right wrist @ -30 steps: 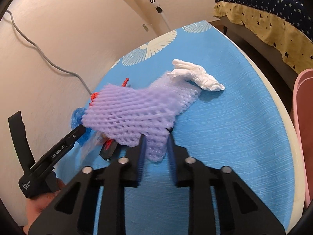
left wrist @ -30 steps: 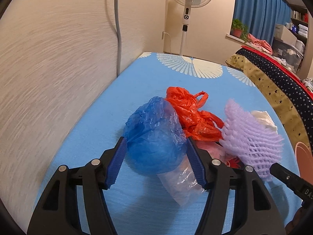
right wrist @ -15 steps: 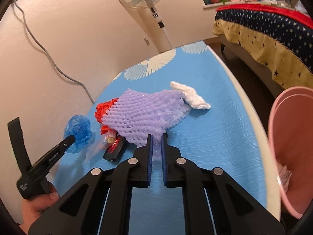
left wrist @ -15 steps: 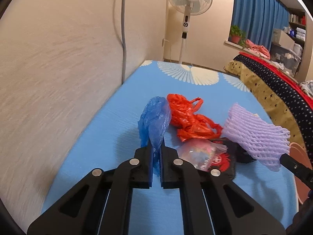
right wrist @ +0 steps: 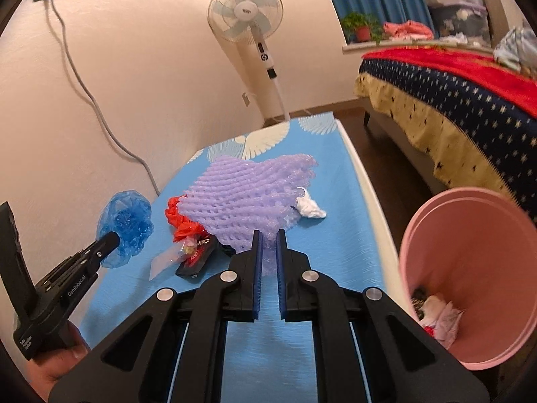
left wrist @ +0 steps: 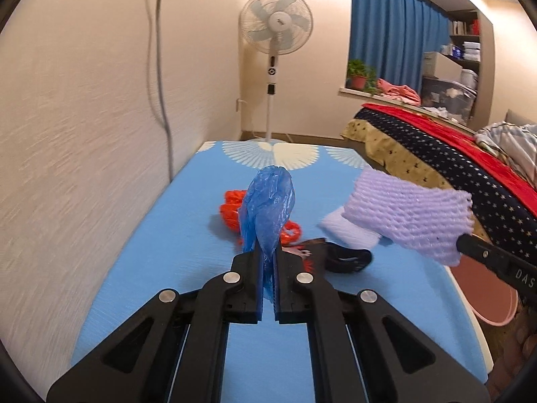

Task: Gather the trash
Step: 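Carry the blue bag and lavender net over the pink bin and open both tools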

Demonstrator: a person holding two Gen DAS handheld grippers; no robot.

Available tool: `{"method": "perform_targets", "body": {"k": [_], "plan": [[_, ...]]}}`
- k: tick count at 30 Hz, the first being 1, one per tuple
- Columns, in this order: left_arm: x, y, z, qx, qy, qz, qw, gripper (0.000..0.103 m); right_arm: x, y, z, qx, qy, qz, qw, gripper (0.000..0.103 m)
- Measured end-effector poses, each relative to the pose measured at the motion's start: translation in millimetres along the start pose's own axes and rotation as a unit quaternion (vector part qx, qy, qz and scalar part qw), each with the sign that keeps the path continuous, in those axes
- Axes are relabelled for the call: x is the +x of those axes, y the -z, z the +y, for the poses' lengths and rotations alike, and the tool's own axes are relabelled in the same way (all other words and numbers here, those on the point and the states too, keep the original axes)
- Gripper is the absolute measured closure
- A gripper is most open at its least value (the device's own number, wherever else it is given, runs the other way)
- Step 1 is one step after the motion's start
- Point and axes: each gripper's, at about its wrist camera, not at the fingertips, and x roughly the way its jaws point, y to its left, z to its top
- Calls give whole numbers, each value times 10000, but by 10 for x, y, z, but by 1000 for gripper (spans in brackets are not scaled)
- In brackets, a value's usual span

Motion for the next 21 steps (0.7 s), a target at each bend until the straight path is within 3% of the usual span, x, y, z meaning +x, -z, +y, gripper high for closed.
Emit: {"method": "perform_targets", "body": {"k": [21], "plan": [[-236,146,-344,65,526,140,9985,99,-652,5,-326,-306,841,-313,9955,95]]}}
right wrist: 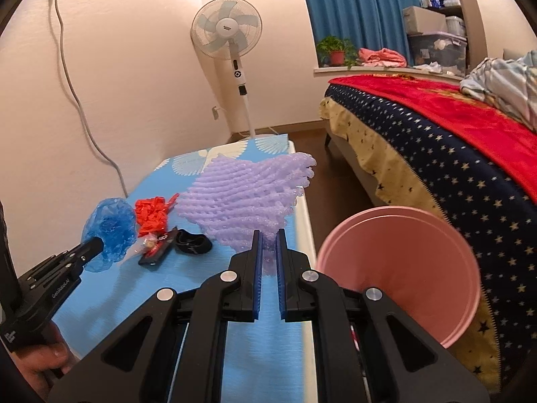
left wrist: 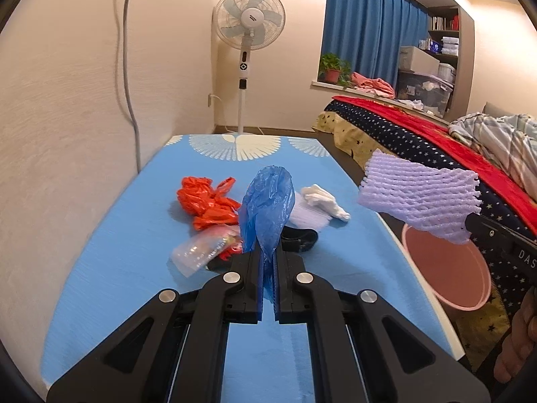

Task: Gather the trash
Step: 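Carry the blue bag and lavender net over the pink bin and open both tools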

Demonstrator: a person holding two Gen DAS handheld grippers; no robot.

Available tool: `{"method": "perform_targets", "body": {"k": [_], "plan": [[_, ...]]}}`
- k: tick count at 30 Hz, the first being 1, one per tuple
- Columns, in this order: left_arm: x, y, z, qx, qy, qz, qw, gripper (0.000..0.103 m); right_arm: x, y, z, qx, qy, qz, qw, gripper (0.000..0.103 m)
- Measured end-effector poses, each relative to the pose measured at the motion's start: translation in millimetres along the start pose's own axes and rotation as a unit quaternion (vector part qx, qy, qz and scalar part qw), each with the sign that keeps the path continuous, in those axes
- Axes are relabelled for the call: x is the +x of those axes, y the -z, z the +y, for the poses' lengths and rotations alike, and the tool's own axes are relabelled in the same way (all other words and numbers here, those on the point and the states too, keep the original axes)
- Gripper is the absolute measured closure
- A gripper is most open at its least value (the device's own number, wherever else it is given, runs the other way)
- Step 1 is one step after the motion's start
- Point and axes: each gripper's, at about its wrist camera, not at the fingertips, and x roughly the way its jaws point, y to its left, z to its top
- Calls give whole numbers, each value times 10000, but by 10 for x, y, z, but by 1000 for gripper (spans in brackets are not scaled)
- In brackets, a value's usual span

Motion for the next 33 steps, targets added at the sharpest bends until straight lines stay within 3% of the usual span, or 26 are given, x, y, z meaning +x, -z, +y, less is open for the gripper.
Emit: {"method": "perform_targets", "body": {"k": [19,33], "plan": [[-141,-64,-478,237,401,-47,9989,99,-505,-192,-453,-90,400,-299,9987,95],[27,-98,-888,396,618,-8,9973,99,-549,-308,-980,-100,797,-397,9960,95]]}}
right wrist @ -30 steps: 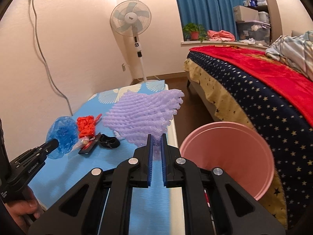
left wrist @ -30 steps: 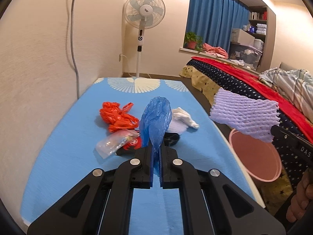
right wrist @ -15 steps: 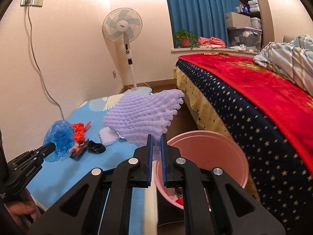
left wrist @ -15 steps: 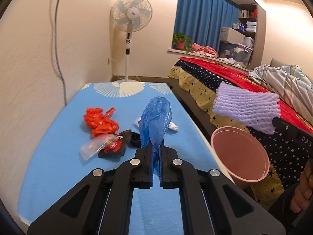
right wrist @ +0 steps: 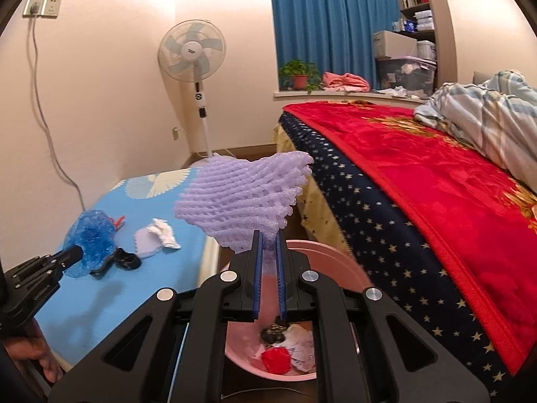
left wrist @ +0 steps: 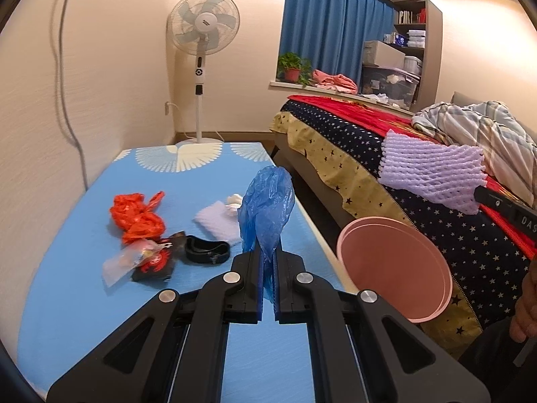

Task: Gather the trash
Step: 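Carry the blue bag and lavender net over the pink bin and open both tools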

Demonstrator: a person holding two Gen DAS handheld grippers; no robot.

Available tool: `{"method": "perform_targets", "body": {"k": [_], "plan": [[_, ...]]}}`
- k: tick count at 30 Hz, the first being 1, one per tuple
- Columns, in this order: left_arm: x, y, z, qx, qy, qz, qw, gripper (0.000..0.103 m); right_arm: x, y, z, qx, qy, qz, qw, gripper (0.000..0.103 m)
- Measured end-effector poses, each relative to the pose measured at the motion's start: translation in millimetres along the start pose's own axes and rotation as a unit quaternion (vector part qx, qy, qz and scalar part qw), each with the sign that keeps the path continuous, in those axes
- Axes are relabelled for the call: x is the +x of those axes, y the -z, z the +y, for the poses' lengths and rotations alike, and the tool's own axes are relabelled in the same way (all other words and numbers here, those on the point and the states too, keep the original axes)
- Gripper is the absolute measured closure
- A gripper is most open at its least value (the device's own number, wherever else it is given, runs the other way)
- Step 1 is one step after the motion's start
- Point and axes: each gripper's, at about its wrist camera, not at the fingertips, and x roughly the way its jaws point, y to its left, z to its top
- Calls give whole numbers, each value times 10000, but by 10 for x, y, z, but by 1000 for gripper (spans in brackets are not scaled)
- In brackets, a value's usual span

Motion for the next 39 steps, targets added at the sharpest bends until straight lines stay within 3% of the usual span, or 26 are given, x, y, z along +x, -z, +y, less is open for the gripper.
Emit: {"method": "perform_targets", "body": {"k": [12,39], "plan": [[249,11,-314,118,191,123,9997,99,223,130,-262,386,372,35,9986,95],[653,56,-679,211,504,336,9979,99,464,185,-347,519,721,110,9960,95]]}}
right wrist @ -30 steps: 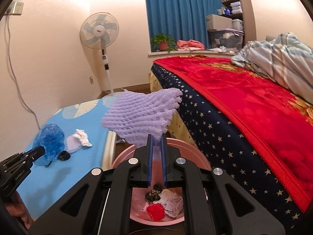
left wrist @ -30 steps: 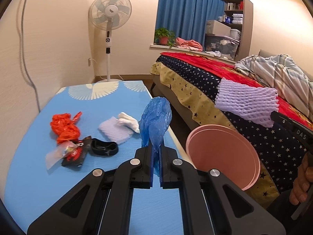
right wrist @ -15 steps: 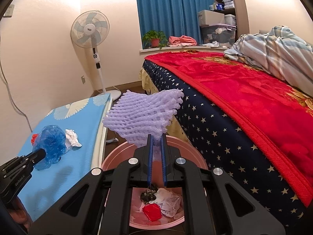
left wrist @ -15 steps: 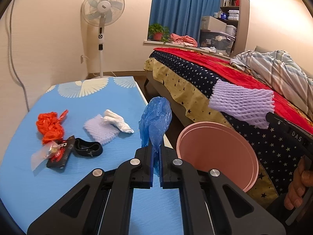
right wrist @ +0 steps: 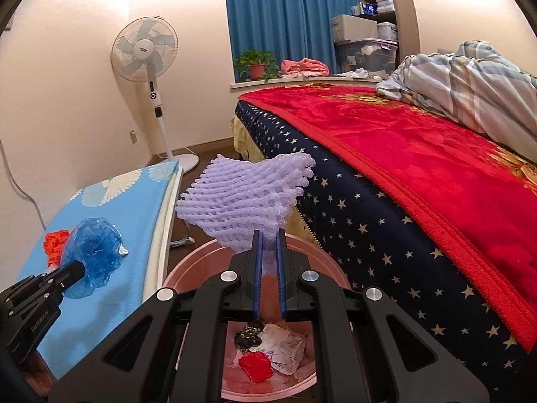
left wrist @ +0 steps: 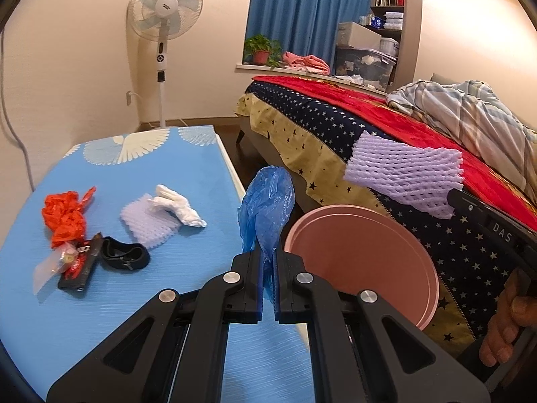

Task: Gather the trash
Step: 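Carry the blue bag and lavender net over the pink bin and open both tools, then move both open tools back from the bin to the table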

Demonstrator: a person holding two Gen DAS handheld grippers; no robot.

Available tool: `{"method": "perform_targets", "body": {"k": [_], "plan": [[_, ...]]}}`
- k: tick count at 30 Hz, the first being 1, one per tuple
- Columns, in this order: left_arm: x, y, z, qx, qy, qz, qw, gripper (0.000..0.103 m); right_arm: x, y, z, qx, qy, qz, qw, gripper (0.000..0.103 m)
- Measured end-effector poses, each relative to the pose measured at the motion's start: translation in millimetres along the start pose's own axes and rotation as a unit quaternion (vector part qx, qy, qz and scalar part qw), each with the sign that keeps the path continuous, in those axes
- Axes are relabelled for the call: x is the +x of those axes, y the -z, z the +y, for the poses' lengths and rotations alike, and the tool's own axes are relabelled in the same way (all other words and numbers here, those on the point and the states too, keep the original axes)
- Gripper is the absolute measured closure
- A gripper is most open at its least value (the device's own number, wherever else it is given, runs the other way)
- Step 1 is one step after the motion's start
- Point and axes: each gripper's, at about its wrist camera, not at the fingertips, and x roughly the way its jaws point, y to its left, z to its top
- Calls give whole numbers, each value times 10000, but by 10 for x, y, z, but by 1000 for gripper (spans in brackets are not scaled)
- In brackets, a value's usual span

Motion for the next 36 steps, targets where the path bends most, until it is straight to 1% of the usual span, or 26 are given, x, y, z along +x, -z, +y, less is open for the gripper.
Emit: {"method": "perform_targets", "body": {"k": [11,14,15,17,18,19,20,21,22,26,32,36], "plan": [[202,5,-286,92,286,96,9995,99,83,28,-18,5,198,81,9998,95],[250,6,-373,134,434,149,9989,99,90,32,-19,-14,232,94,9997,95],[275,14,-408,145,556,204,9981,99,92,35,-23,-22,253,99,9996,95],[301,31,-456,165,731,298,9967,98,99,41,-34,-7,314,142,9994,91],[326,49,-483,189,845,388,9955,95,104,42,-38,10,341,161,9993,90],[348,72,-509,239,888,479,9946,83,108,43,-52,42,354,190,9992,87],[353,93,-524,286,865,514,9945,75,106,42,-69,74,376,195,9991,83],[341,113,-527,304,833,505,9948,66,102,41,-82,94,398,179,9990,73],[318,129,-512,270,835,484,9950,65,94,43,-92,105,422,159,9989,65],[251,168,-456,165,844,482,9951,65,76,62,-108,76,444,148,9989,64],[68,161,-362,202,714,367,9966,65,1,62,-74,-53,383,53,9992,64],[-86,163,-222,188,582,255,9978,65,-52,71,-13,-201,359,11,9992,64]]}}
